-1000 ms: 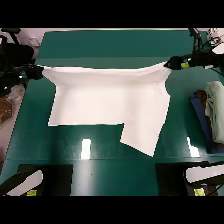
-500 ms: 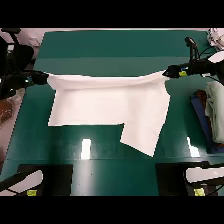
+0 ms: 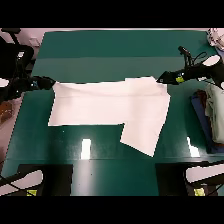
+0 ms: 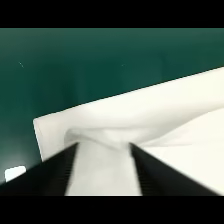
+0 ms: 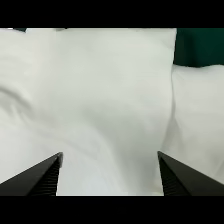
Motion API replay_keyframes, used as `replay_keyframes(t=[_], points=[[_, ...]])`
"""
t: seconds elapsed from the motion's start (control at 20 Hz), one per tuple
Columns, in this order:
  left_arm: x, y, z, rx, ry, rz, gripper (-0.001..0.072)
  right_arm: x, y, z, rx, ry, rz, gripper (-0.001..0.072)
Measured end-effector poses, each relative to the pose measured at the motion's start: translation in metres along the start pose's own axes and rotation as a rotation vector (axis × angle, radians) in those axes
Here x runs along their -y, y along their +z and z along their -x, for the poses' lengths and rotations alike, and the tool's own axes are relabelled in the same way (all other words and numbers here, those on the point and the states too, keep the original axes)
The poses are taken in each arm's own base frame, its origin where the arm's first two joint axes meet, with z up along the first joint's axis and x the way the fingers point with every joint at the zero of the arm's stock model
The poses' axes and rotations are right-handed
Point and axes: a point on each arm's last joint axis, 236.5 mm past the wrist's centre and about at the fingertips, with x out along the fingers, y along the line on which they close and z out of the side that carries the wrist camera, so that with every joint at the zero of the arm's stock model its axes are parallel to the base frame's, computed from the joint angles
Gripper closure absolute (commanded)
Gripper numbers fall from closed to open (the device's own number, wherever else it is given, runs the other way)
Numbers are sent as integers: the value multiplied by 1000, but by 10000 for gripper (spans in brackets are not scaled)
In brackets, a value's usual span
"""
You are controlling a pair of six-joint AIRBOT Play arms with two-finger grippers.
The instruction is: Fold the shirts.
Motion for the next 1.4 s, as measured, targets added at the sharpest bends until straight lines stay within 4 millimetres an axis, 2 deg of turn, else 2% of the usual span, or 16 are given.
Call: replay_keyframes(t=[0.15,0.35,0.5,0.6,0.75,0.9,1.2,1.4], points=[[-5,-10,9,-45,-5,60,26,5,2,13,15,-8,-16,44],[-28,-31,47,-126,13,149,26,15,1,53,46,-21,-93,46],[-40,-56,75,-202,34,208,26,13,-21,77,4,-1,-191,46],[-37,-83,84,-275,30,249,26,12,-44,83,-25,7,-254,46],[-22,-131,90,-388,-6,320,26,10,-84,83,-53,8,-350,46],[-9,-167,92,-465,-34,376,26,7,-121,76,-66,4,-420,46],[-1,-207,89,-525,-29,440,27,1,-178,55,-119,9,-508,75],[-5,-220,84,-521,5,480,29,-1,-200,44,-154,16,-546,74]])
